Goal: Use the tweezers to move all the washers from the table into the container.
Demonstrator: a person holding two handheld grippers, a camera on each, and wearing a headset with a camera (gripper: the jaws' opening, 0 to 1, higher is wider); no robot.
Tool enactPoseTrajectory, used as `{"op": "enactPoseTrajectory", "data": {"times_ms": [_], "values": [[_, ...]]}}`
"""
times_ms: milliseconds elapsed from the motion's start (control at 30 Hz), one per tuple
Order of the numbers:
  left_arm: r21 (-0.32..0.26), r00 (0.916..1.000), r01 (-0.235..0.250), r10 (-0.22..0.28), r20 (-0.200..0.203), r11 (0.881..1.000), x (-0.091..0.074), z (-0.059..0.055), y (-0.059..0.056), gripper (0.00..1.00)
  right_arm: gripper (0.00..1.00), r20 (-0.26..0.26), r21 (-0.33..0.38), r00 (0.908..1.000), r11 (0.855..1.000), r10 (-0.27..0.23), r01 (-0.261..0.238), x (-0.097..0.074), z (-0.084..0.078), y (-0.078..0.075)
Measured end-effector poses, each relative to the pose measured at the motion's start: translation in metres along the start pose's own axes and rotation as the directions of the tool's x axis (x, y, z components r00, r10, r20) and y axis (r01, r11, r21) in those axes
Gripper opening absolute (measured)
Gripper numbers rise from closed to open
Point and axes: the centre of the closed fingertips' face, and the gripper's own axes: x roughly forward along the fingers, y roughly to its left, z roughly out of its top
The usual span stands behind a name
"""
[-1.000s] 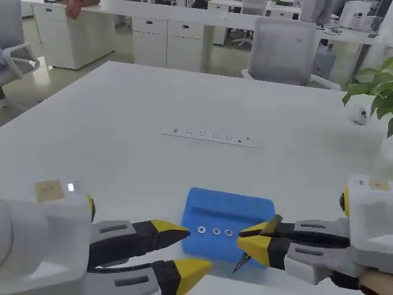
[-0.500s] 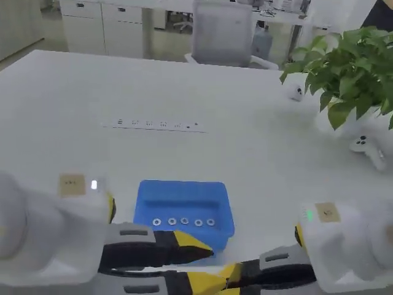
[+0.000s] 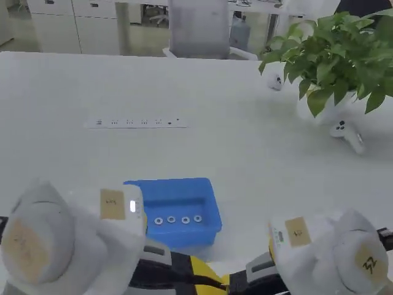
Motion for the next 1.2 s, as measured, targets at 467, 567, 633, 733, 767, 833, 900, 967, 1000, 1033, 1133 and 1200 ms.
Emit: {"op": "enactPoseTrajectory", "data": {"times_ms": [467, 567, 633, 733, 767, 833, 900, 967, 1000, 1033, 1133, 1200], "values": [[-0.006, 0.9756, 0.012, -0.013, -0.219, 1.0, 0.005, -0.049, 0.012, 0.0, 0.04, -0.093, -0.115, 0.9945, 0.993, -0.047, 0.036, 0.021, -0.027, -0.006], [-0.035, 0.9685, 0.003, -0.011, -0.249, 0.999, 0.001, -0.063, 0.013, 0.0, 0.04, -0.079, -0.091, 0.9965, 0.996, -0.03, 0.022, 0.027, -0.028, -0.006], [-0.032, 0.9575, -0.006, -0.004, -0.288, 0.999, 0.0, -0.075, 0.013, 0.0, 0.04, -0.067, -0.086, 0.9976, 0.996, -0.017, 0.011, 0.032, -0.029, -0.004], [-0.037, 0.9462, -0.02, 0.007, -0.323, 0.999, 0.001, -0.088, 0.011, 0.0, 0.04, -0.07, -0.085, 0.9976, 0.996, 0.004, -0.01, 0.038, -0.031, -0.003], [-0.039, 0.9433, -0.025, 0.011, -0.332, 0.999, 0.002, -0.091, 0.012, 0.0, 0.04, -0.068, -0.086, 0.9976, 0.996, 0.01, -0.016, 0.04, -0.032, -0.002], [-0.048, 0.9347, -0.034, 0.015, -0.355, 0.998, 0.002, -0.1, 0.012, 0.0, 0.04, -0.064, -0.075, 0.9974, 0.997, 0.033, -0.037, 0.044, -0.033, -0.002], [-0.064, 0.9289, -0.038, 0.012, -0.37, 0.997, 0.003, -0.106, 0.012, 0.0, 0.04, -0.064, -0.055, 0.9968, 0.997, 0.049, -0.052, 0.047, -0.035, -0.001], [-0.084, 0.923, -0.046, 0.01, -0.385, 0.995, 0.003, -0.11, 0.013, 0.0, 0.04, -0.062, -0.036, 0.9967, 0.998, 0.053, -0.055, 0.049, -0.035, -0.002], [-0.085, 0.9173, -0.048, 0.011, -0.398, 0.995, 0.004, -0.112, 0.014, 0.0, 0.04, -0.062, -0.035, 0.9966, 0.998, 0.053, -0.056, 0.05, -0.036, -0.002], [-0.082, 0.9111, -0.049, 0.011, -0.412, 0.995, 0.004, -0.115, 0.014, 0.0, 0.04, -0.061, -0.034, 0.9966, 0.998, 0.055, -0.057, 0.052, -0.037, -0.001], [-0.074, 0.882, -0.035, -0.004, -0.471, 0.997, 0.007, -0.127, 0.011, 0.0, 0.05, -0.066, -0.024, 0.9955, 0.997, 0.067, -0.069, 0.057, -0.038, 0.001], [-0.083, 0.8716, -0.03, -0.014, -0.49, 0.996, 0.009, -0.131, 0.009, 0.0, 0.07, -0.066, -0.012, 0.9947, 0.997, 0.079, -0.08, 0.06, -0.038, 0.003]]}}
